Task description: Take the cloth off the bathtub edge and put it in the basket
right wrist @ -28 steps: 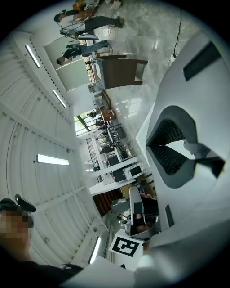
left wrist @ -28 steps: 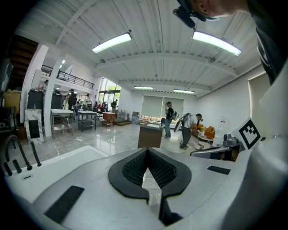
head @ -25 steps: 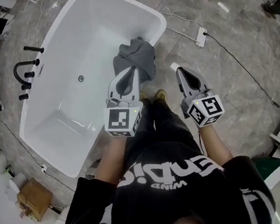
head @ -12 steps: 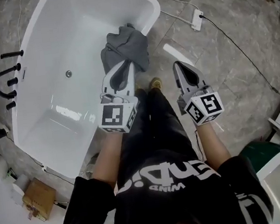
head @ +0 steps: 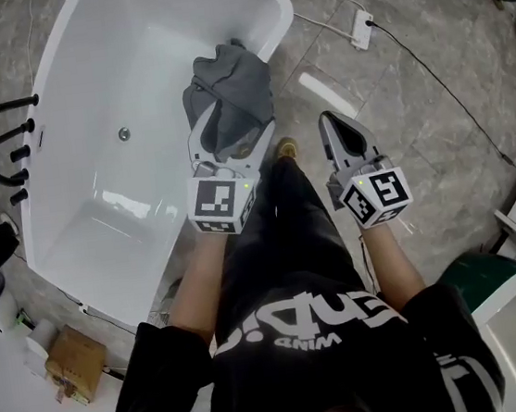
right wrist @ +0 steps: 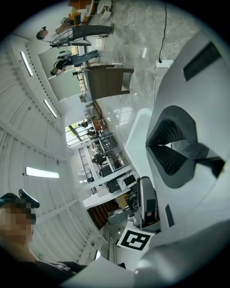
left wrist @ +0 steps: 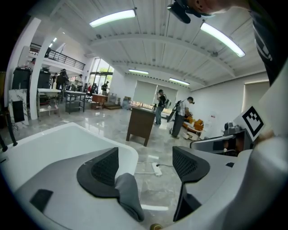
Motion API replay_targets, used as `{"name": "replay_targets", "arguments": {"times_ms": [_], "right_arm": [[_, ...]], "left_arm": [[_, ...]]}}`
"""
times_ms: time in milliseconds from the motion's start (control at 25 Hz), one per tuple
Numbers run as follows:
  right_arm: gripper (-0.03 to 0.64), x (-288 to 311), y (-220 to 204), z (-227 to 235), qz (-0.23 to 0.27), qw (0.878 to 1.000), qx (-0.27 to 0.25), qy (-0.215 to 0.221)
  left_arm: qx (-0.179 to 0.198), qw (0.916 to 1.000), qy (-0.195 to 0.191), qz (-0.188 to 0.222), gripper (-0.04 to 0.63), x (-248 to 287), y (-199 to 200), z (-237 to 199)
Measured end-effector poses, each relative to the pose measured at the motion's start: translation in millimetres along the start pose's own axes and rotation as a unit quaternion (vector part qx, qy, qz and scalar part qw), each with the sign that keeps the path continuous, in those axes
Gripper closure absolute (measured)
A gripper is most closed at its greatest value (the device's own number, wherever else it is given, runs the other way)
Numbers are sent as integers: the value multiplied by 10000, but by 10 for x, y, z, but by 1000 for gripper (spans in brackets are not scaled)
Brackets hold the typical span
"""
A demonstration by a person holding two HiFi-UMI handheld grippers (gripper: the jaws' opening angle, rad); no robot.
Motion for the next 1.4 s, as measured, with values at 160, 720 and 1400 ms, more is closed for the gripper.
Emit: {"name": "replay_targets", "arguments": {"times_ms": [160, 720, 1400], "right_arm": [[603, 14, -4, 23, -5, 10000, 34, -7], [603, -16, -169, 77, -113, 9997, 193, -94], [603, -154, -351, 279, -317, 9982, 296, -415]], "left_arm": [[109, 9996, 39, -262, 230, 110, -121, -44], [536, 9801, 210, -1897, 230, 1027, -1246, -441], [994, 9247, 342, -3659, 234, 1827, -2161, -649]]}}
Point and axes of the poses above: the fingertips, and each gripper's own axes: x forward along the fingers, z to its right, y out of its top, the point moved 9 cm from there along -x, backward along the fingers, and after that the axes turned 6 degrees about y, right-handed, at the moved point
